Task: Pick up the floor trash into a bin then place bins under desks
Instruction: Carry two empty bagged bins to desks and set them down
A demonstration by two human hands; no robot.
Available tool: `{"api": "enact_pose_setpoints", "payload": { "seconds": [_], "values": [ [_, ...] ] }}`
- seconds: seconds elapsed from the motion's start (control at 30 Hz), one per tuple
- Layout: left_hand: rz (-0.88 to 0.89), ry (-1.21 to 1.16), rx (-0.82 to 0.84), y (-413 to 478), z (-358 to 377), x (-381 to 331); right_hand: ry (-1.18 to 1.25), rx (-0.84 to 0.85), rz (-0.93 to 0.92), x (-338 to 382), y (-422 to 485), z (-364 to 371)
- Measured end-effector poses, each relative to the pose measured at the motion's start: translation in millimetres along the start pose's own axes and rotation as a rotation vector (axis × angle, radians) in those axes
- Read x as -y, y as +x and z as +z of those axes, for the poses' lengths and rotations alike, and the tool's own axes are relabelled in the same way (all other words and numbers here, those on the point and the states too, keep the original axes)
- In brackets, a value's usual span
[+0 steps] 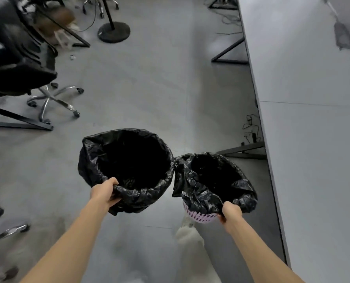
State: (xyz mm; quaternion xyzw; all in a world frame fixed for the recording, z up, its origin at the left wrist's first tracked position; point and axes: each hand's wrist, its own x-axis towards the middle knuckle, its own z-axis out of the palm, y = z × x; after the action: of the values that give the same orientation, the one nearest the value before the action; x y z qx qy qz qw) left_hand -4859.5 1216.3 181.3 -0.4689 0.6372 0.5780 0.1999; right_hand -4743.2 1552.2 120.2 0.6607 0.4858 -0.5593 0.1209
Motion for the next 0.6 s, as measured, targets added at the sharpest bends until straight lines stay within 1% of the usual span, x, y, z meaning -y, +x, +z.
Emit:
{"api": "enact_pose_setpoints", "payload": {
  "seconds": [0.07, 0.17, 0.3, 0.37, 0.4, 0.5, 0.6],
  "values": [
    [-0.029, -0.006, -0.018, 38.9, 45.1, -23.6, -0.020, 0.021, 0.029, 43.0, 43.3, 28.3],
    [-0.073, -0.027, -0.055, 89.8, 92.9, -40.9, -0.017, -0.034, 0.069, 90.8, 103.2, 68.4],
    [-0.145, -0.025, -0.073, 197.4, 160.8, -41.4, 0.012, -0.065, 0.101, 136.7, 211.9, 134.6],
    [-0.146, -0.016, -0.091, 242.8, 187.2, -34.4, 0.039, -0.109, 0.087, 153.0, 262.6, 162.2],
    [-0.154, 0.006, -0.094, 279.3, 205.9, -24.3, 0.048, -0.131, 0.100, 156.5, 299.1, 179.8],
    [-0.171, 0.034, -0.085, 358.0, 239.8, -6.6, 0.134, -0.131, 0.130, 168.1, 371.1, 216.1],
    [-0.185, 0.057, -0.076, 414.2, 264.2, 0.0, 0.243, -0.180, 0.161, 170.8, 425.6, 245.4]
  ]
}}
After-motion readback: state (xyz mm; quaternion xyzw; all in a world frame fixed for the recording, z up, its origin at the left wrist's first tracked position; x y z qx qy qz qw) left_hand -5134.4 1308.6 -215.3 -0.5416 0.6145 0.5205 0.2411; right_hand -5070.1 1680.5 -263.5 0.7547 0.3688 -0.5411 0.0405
